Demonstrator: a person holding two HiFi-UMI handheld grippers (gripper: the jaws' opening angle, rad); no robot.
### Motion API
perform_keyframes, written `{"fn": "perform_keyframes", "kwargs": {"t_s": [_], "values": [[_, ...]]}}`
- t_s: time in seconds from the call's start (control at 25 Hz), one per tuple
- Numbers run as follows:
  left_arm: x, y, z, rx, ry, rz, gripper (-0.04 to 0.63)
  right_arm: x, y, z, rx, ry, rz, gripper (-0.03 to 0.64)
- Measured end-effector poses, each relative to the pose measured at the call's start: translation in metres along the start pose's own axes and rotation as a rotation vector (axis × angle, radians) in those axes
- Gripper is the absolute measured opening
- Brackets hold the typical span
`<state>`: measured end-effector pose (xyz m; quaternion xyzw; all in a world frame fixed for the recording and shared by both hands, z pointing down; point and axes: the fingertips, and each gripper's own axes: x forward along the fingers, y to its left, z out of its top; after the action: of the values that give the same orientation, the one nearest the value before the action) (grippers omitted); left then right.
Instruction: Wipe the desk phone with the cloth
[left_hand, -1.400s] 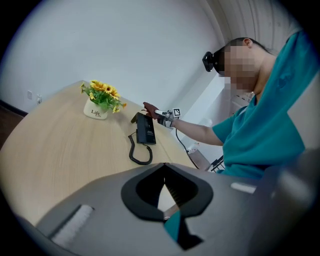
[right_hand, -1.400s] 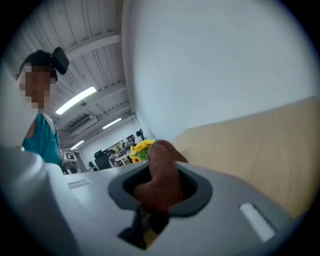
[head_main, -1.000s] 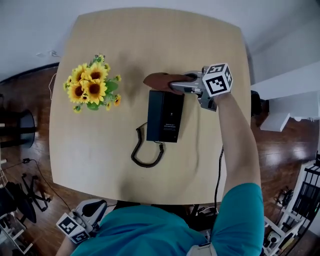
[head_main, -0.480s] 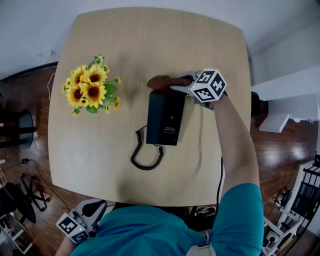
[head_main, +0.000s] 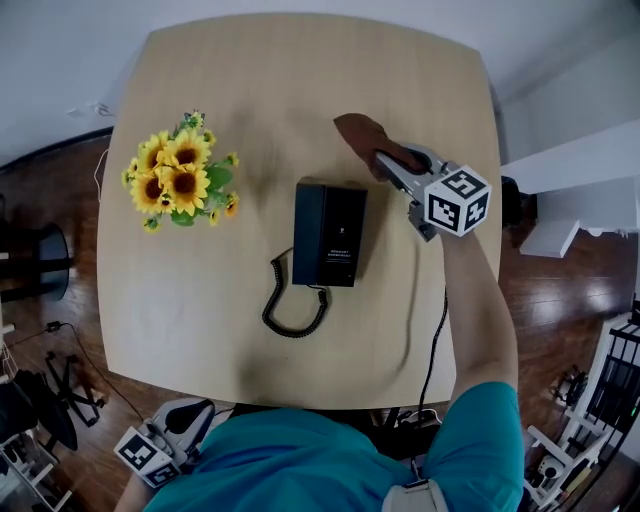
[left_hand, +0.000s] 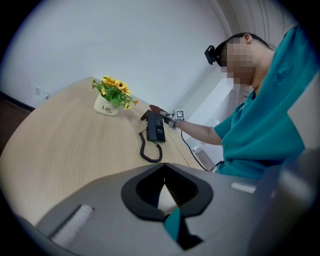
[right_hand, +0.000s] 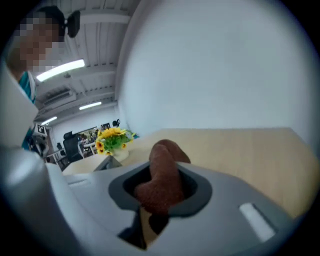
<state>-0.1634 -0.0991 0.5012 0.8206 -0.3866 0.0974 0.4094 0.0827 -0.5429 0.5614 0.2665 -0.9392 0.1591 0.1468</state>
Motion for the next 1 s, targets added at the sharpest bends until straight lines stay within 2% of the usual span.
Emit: {"fn": "perform_keyframes", "kwargs": {"t_s": [0.08,0.24,0.36,0.44,0.56,0.68,0.76,0.84,1.0], "values": [[-0.002,0.002,-0.004,0.010,0.019,0.002,0.006,-0.024,0.019,-0.014,0.054,-0.035,-0.014,0.083],[0.001,0.002,-0.011,0.027,0.075,0.003,0.006,-0.042,0.061,-0.057,0.096,-0.029,-0.047,0.083],[0.004,-0.003,-0.014,0.051,0.111,-0.006,0.006,-0.053,0.091,-0.079,0.012,-0.003,-0.088,0.083],[0.008,-0.008,-0.010,0.062,0.099,-0.022,0.006,-0.062,0.118,-0.094,-0.080,0.042,-0.095,0.083],[0.019,-0.020,0.002,0.073,0.058,-0.071,0.006,-0.079,0.161,-0.117,-0.184,0.117,-0.078,0.083],[0.024,-0.024,-0.005,0.100,0.088,-0.086,0.006,-0.095,0.201,-0.155,-0.220,0.211,-0.038,0.083],[0.026,-0.026,-0.013,0.129,0.125,-0.084,0.006,-0.107,0.224,-0.173,-0.208,0.246,-0.006,0.083],[0.031,-0.035,-0.014,0.164,0.147,-0.099,0.006,-0.122,0.245,-0.179,-0.177,0.239,0.022,0.083],[0.044,-0.069,-0.014,0.231,0.149,-0.134,0.006,-0.162,0.263,-0.164,-0.044,0.152,0.029,0.084]]}}
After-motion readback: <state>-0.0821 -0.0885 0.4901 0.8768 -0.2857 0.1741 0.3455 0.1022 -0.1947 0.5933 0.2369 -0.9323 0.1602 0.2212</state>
